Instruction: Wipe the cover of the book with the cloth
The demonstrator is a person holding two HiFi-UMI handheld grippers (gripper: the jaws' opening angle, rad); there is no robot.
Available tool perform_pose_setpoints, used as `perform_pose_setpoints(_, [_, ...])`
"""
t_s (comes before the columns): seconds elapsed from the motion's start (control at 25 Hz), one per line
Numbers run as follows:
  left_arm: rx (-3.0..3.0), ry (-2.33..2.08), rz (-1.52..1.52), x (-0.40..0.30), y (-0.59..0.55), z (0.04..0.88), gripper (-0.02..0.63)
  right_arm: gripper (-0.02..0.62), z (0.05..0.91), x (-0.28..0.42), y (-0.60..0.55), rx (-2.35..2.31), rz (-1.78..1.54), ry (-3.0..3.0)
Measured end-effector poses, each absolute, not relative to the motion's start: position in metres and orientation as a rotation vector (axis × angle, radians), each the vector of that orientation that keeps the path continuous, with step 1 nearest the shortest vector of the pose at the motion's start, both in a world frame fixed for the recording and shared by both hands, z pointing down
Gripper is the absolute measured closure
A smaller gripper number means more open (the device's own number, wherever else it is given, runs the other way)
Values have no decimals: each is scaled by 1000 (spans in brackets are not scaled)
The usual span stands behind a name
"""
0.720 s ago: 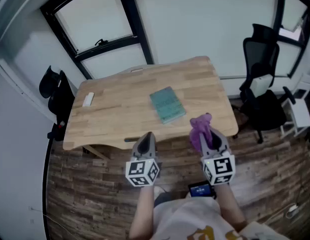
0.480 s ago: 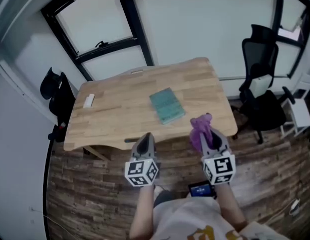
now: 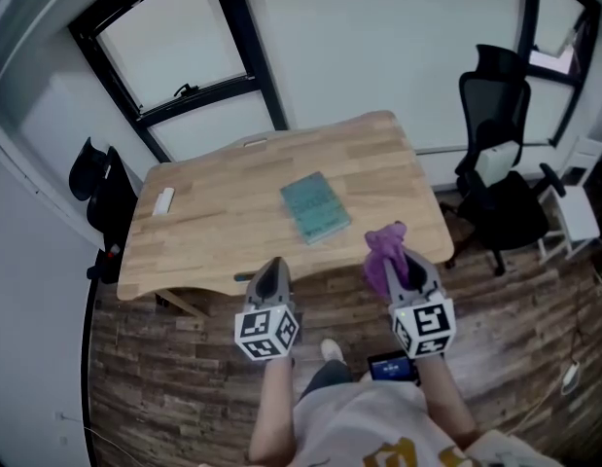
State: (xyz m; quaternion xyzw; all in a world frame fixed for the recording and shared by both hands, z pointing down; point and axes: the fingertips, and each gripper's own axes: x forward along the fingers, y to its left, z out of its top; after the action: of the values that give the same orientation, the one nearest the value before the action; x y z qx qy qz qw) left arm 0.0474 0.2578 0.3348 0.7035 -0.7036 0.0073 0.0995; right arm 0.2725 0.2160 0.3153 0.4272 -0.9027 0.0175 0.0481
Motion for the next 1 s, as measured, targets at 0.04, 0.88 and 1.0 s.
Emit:
perform_pose_setpoints(0.04, [2076, -2081, 20, 46, 255, 336, 623, 535, 316, 273, 214, 1299, 55, -2744])
perform_pose_setpoints(0.88, [1990, -2027, 30, -41, 98, 387, 623, 535, 360, 197, 52, 1279, 133, -2662])
perform_pose_setpoints(1.0, [1981, -2016, 29, -57, 70, 396, 623, 535, 363, 181, 23, 1278, 148, -2640])
